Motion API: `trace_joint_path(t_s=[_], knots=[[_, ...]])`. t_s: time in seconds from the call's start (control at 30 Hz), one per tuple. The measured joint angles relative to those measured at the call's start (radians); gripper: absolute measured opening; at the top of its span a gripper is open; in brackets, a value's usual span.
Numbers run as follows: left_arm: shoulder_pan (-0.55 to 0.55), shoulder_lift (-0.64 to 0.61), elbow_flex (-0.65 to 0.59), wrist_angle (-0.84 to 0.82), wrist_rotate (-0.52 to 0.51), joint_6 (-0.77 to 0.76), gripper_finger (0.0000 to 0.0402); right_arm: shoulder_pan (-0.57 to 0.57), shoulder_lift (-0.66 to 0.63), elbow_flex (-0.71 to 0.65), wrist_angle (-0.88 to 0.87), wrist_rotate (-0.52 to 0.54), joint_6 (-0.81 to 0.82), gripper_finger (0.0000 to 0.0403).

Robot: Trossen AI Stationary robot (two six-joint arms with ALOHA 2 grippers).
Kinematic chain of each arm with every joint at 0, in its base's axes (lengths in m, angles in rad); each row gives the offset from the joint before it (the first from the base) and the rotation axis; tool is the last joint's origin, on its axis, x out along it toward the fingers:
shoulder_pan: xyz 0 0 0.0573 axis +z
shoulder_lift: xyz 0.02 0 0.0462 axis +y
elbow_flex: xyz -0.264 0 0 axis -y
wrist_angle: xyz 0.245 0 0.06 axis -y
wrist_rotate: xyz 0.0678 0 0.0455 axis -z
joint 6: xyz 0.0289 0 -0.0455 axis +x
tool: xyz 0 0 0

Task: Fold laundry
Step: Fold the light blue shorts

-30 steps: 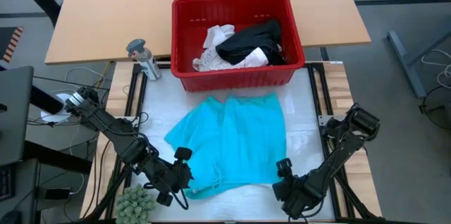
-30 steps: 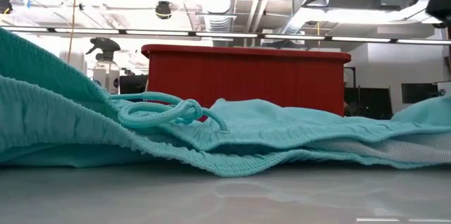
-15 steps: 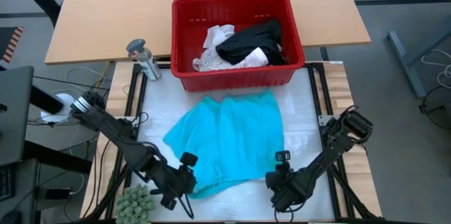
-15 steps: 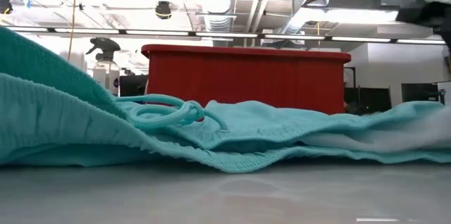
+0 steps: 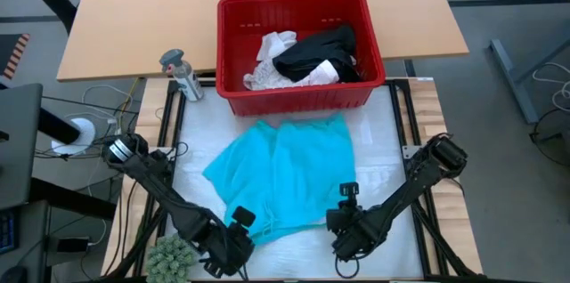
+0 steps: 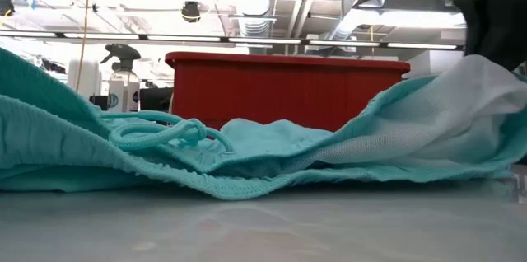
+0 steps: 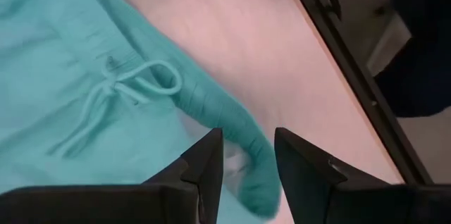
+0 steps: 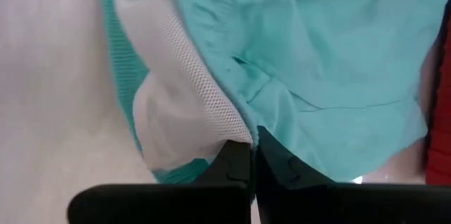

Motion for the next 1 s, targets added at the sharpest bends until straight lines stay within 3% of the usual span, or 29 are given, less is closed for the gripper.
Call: trace_joint_path(t_s=[0.17,0.37,0.6,1.0], knots=[[-0.033,-0.001,0.060,-0.041,-0.092,-0.055,0.0118,-0.026,0.000,0.001,0.007,0.000,-0.016,0.0024],[-0.030,0.037,0.060,-0.165,-0.117,-0.396,0.0118,-0.034,0.000,0.001,0.007,0.000,-0.026,0.0025],[-0.023,0.131,0.060,-0.181,-0.045,-0.575,0.0096,-0.034,0.000,0.001,0.010,0.006,-0.031,0.0030],[-0.023,0.125,0.060,-0.249,0.017,-0.705,0.0054,-0.034,-0.001,0.001,0.010,0.019,-0.015,0.0030]])
